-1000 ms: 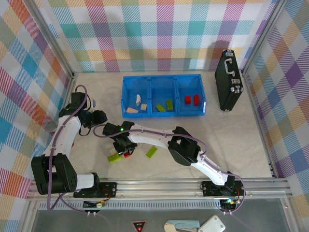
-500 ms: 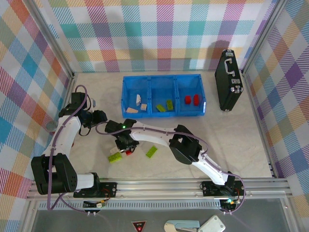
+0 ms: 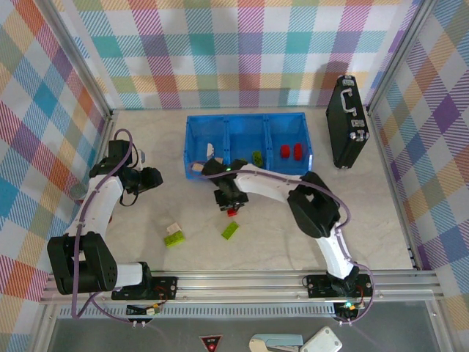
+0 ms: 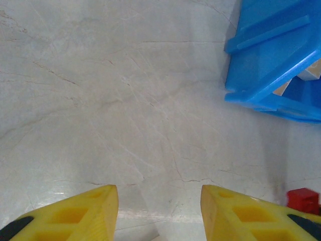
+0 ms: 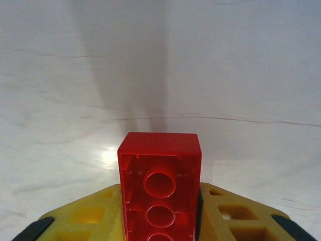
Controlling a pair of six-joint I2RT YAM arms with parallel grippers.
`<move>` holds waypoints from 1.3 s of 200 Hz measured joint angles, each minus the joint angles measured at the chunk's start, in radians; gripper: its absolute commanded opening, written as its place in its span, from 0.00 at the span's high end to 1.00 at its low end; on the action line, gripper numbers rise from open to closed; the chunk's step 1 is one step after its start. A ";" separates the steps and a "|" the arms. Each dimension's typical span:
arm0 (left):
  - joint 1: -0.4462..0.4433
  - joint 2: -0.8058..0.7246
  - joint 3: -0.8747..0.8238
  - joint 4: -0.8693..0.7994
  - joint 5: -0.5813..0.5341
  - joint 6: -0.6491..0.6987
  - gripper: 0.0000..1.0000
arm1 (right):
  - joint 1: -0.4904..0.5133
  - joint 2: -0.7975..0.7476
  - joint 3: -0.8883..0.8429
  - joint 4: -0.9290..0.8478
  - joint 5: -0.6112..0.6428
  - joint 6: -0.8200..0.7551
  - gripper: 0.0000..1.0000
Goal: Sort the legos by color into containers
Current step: Place the lego in the container.
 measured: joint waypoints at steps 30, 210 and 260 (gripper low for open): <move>0.000 0.005 0.000 0.000 0.000 0.000 0.53 | -0.106 -0.108 -0.172 0.031 0.013 -0.030 0.66; 0.000 0.014 0.000 0.000 0.001 0.000 0.53 | -0.470 -0.403 -0.461 0.096 -0.084 -0.267 0.64; 0.000 0.015 0.000 0.000 0.001 0.000 0.53 | -0.531 -0.400 -0.296 0.024 -0.105 -0.329 0.63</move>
